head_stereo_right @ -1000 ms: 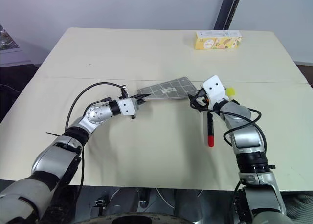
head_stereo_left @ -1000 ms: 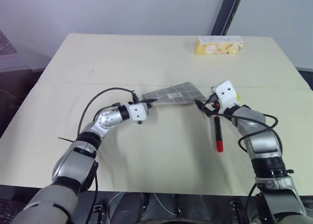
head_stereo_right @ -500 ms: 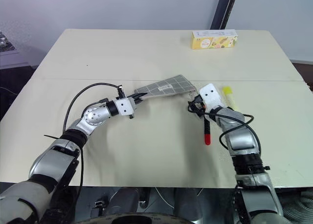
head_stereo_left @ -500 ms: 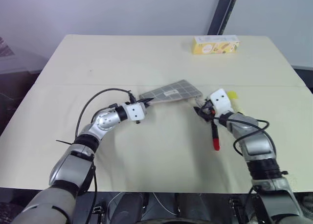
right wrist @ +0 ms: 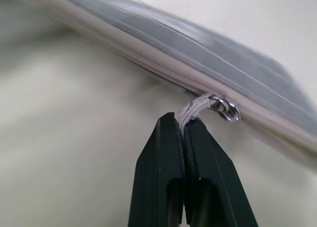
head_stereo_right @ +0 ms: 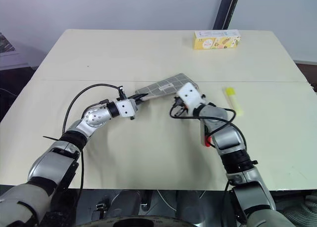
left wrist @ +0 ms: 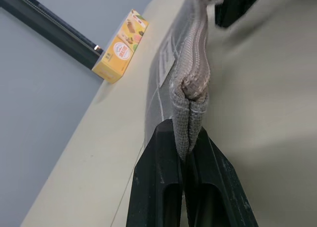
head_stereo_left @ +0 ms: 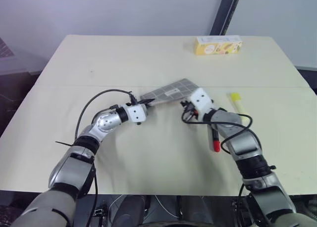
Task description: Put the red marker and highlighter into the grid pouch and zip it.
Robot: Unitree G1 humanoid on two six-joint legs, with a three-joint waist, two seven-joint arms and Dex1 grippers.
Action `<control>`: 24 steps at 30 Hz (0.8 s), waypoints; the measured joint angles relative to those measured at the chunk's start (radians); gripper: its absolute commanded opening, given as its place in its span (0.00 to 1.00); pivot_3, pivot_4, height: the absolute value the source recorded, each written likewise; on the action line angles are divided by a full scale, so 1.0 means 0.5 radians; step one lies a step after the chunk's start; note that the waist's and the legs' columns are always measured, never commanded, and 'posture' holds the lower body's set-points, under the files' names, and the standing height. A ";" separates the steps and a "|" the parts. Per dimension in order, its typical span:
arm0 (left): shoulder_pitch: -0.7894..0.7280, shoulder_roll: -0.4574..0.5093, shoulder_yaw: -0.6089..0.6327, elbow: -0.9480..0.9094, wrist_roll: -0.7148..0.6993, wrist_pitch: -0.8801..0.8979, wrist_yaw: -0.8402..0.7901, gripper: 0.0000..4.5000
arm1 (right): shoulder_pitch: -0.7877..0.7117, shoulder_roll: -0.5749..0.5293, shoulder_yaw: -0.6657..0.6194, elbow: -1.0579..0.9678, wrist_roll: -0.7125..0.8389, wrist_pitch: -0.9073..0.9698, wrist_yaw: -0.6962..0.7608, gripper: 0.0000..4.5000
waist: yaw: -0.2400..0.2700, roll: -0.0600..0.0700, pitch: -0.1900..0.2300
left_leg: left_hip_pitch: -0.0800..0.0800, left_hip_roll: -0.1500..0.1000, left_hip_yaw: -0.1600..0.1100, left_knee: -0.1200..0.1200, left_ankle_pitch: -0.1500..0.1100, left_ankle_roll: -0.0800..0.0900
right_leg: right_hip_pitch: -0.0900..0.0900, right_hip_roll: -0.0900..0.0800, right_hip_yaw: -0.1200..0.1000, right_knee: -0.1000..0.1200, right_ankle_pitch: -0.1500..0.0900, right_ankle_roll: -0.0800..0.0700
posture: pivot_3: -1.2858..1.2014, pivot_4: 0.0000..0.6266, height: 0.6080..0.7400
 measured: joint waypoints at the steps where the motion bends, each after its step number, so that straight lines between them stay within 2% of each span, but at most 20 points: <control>1: 0.000 -0.005 -0.001 0.000 0.004 0.000 0.006 0.00 | 0.000 0.014 0.034 -0.009 -0.011 -0.021 0.015 0.00 | 0.004 0.000 0.000 | 0.000 -0.001 0.000 0.000 0.000 0.000 | 0.000 0.000 0.000 0.000 0.000 0.000 | 0.52 0.24 1.00; 9: -0.003 -0.025 -0.013 -0.002 0.054 0.007 0.072 0.00 | -0.016 0.054 0.277 -0.065 -0.051 -0.223 0.228 0.00 | 0.003 0.000 0.000 | 0.000 -0.002 -0.001 0.001 0.000 0.000 | 0.002 -0.001 0.000 -0.001 0.000 0.000 | 0.52 0.24 1.00; 15: -0.002 -0.041 -0.017 -0.015 0.083 0.009 0.109 0.00 | -0.082 0.114 0.298 -0.065 -0.061 -0.278 0.266 0.00 | 0.007 0.000 0.000 | 0.000 -0.002 -0.001 0.001 0.000 0.000 | 0.002 -0.001 0.000 -0.001 0.000 0.000 | 0.52 0.24 1.00; 16: -0.002 -0.044 -0.017 -0.020 0.092 0.011 0.127 0.00 | -0.081 0.109 0.286 -0.065 -0.038 -0.264 0.283 0.13 | 0.007 0.000 0.000 | 0.000 -0.003 -0.001 0.001 0.000 0.000 | 0.001 -0.001 0.000 -0.001 0.000 0.000 | 0.52 0.24 1.00; 17: -0.003 -0.052 -0.017 -0.022 0.102 0.018 0.141 0.00 | -0.076 0.098 0.274 -0.073 -0.011 -0.254 0.308 0.20 | 0.008 0.000 0.000 | 0.000 -0.003 -0.001 0.001 0.000 0.000 | 0.002 -0.001 0.000 -0.001 0.000 0.000 | 0.52 0.24 1.00; 19: -0.003 -0.058 -0.020 -0.033 0.115 0.033 0.159 0.00 | -0.040 0.047 0.240 -0.102 0.002 -0.253 0.327 0.41 | 0.015 0.000 0.000 | 0.000 -0.003 -0.001 0.001 0.000 0.000 | 0.002 -0.001 0.000 -0.001 0.000 0.000 | 0.52 0.24 1.00; 24: 0.009 -0.039 -0.032 -0.063 0.145 0.031 0.207 0.00 | 0.273 -0.168 0.010 -0.332 0.052 -0.170 0.328 0.99 | 0.030 0.000 0.000 | -0.001 -0.001 -0.001 -0.002 0.000 0.000 | -0.001 -0.001 0.000 -0.001 0.000 0.000 | 0.52 0.24 1.00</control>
